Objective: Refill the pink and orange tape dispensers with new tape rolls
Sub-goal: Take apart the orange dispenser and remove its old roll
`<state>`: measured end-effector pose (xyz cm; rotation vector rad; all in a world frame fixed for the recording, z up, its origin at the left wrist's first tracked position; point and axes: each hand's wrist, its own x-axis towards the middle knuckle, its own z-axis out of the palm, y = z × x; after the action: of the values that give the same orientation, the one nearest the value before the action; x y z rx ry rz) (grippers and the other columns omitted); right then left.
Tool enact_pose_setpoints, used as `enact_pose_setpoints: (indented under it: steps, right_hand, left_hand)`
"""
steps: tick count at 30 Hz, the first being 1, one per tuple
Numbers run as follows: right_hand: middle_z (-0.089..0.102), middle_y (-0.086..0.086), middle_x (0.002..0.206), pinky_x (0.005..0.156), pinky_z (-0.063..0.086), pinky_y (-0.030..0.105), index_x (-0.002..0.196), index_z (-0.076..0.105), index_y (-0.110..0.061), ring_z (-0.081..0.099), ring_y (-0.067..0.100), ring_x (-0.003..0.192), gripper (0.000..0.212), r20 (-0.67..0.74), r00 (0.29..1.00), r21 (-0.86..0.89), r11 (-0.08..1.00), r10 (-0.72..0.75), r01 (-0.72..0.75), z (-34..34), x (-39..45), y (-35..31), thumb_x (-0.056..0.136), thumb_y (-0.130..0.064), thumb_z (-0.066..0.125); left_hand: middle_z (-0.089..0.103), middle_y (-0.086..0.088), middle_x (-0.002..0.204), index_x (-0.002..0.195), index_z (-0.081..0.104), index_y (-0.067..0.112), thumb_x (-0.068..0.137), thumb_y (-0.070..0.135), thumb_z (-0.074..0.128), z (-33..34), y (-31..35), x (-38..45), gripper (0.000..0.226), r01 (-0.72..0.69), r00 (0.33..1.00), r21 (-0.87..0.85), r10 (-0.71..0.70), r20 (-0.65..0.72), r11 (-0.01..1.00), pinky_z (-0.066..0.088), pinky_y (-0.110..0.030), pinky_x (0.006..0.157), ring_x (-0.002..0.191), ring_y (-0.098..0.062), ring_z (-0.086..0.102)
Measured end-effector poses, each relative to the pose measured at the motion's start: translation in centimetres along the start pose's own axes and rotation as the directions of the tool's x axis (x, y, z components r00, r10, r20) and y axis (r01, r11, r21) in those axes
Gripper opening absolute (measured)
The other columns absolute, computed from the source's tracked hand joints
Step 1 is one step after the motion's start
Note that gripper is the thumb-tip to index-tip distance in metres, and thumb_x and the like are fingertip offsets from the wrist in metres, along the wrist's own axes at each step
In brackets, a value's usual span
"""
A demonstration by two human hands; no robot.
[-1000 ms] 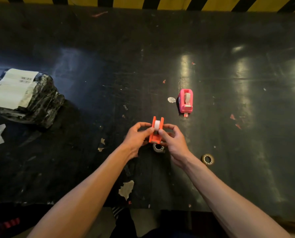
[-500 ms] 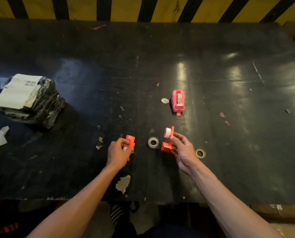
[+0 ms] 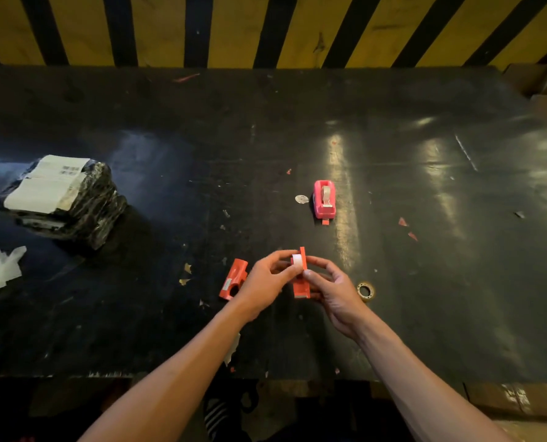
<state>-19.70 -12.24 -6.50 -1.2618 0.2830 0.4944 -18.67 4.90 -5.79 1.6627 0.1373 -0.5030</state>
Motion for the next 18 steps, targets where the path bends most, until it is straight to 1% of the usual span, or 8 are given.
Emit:
enact_pose_setpoints:
  steps: [2, 4, 5, 7, 9, 11, 13, 18]
  right_hand:
    - [0.074, 0.017, 0.110, 0.081, 0.057, 0.042, 0.123, 0.062, -0.016, 0.072, 0.031, 0.100, 0.045, 0.003, 1.000, 0.008, 1.000, -0.006, 0.006, -0.4, 0.0, 0.0, 0.081, -0.024, 0.075]
    - [0.075, 0.017, 0.107, 0.072, 0.059, 0.036, 0.123, 0.061, -0.015, 0.073, 0.028, 0.092, 0.040, -0.037, 0.999, 0.050, 0.999, 0.001, 0.001, -0.9, 0.2, 0.2, 0.085, -0.019, 0.073]
    - [0.075, 0.018, 0.106, 0.067, 0.059, 0.033, 0.123, 0.061, -0.014, 0.074, 0.026, 0.088, 0.037, -0.071, 0.997, 0.079, 0.997, 0.008, -0.003, -1.2, 0.3, 0.3, 0.087, -0.016, 0.071]
    - [0.074, 0.019, 0.106, 0.065, 0.060, 0.032, 0.123, 0.060, -0.013, 0.073, 0.026, 0.087, 0.034, -0.134, 0.991, 0.103, 0.995, 0.019, -0.005, -1.8, 0.7, 0.7, 0.090, -0.013, 0.068]
    - [0.074, 0.020, 0.108, 0.074, 0.060, 0.037, 0.122, 0.060, -0.012, 0.071, 0.029, 0.093, 0.032, -0.170, 0.985, 0.098, 0.995, 0.026, -0.010, -2.3, 1.0, 1.1, 0.090, -0.012, 0.067]
    - [0.073, 0.020, 0.110, 0.084, 0.058, 0.045, 0.123, 0.060, -0.013, 0.069, 0.033, 0.101, 0.034, -0.193, 0.981, 0.093, 0.995, 0.037, -0.019, -2.5, 1.4, 1.5, 0.090, -0.012, 0.067]
    - [0.073, 0.020, 0.111, 0.087, 0.057, 0.047, 0.123, 0.059, -0.013, 0.068, 0.034, 0.104, 0.035, -0.208, 0.977, 0.087, 0.996, 0.049, -0.031, -2.7, 1.6, 1.8, 0.090, -0.013, 0.068]
    - [0.073, 0.017, 0.111, 0.083, 0.058, 0.044, 0.121, 0.061, -0.015, 0.069, 0.034, 0.104, 0.032, -0.229, 0.969, 0.089, 0.993, 0.094, -0.075, -3.1, 1.7, 2.2, 0.090, -0.013, 0.068]
  left_hand:
    - [0.069, 0.001, 0.122, 0.122, 0.062, 0.037, 0.096, 0.024, 0.065, 0.0, -0.4, 0.1, 0.029, -0.024, 0.999, -0.036, 0.022, -0.039, 0.999, 0.056, -0.032, 0.093, 0.113, -0.013, 0.067]
    - [0.067, -0.001, 0.123, 0.125, 0.061, 0.032, 0.096, 0.021, 0.065, -0.2, -1.0, 0.1, 0.031, -0.038, 0.991, -0.044, 0.032, -0.132, 0.998, 0.055, -0.027, 0.088, 0.112, -0.012, 0.066]
    - [0.066, 0.000, 0.123, 0.129, 0.060, 0.028, 0.096, 0.021, 0.065, -0.4, -1.5, 0.1, 0.034, -0.047, 0.981, -0.001, 0.046, -0.190, 0.999, 0.054, -0.023, 0.084, 0.111, -0.010, 0.065]
    - [0.064, 0.004, 0.121, 0.133, 0.057, 0.025, 0.095, 0.021, 0.067, -0.9, -2.4, -0.2, 0.040, -0.053, 0.965, 0.234, 0.110, -0.236, 0.971, 0.053, -0.019, 0.083, 0.108, -0.007, 0.063]
    - [0.060, 0.005, 0.121, 0.134, 0.057, 0.028, 0.092, 0.024, 0.070, -1.3, -3.9, -0.6, 0.044, -0.041, 0.983, 0.551, 0.132, -0.127, 0.834, 0.052, -0.024, 0.094, 0.112, -0.008, 0.061]
    - [0.054, 0.004, 0.129, 0.136, 0.055, 0.031, 0.092, 0.027, 0.069, -1.2, -5.3, -1.3, 0.047, -0.017, 0.999, 0.746, 0.033, -0.007, 0.666, 0.046, -0.029, 0.105, 0.123, -0.011, 0.052]
    - [0.049, 0.003, 0.136, 0.141, 0.053, 0.031, 0.093, 0.026, 0.067, -0.8, -6.3, -1.7, 0.050, -0.010, 0.999, 0.812, -0.029, 0.032, 0.584, 0.043, -0.031, 0.109, 0.129, -0.014, 0.047]
    - [0.048, -0.001, 0.141, 0.144, 0.048, 0.030, 0.092, 0.031, 0.069, -0.4, -6.4, -1.4, 0.056, -0.008, 1.000, 0.858, -0.011, 0.016, 0.513, 0.043, -0.037, 0.111, 0.132, -0.019, 0.045]
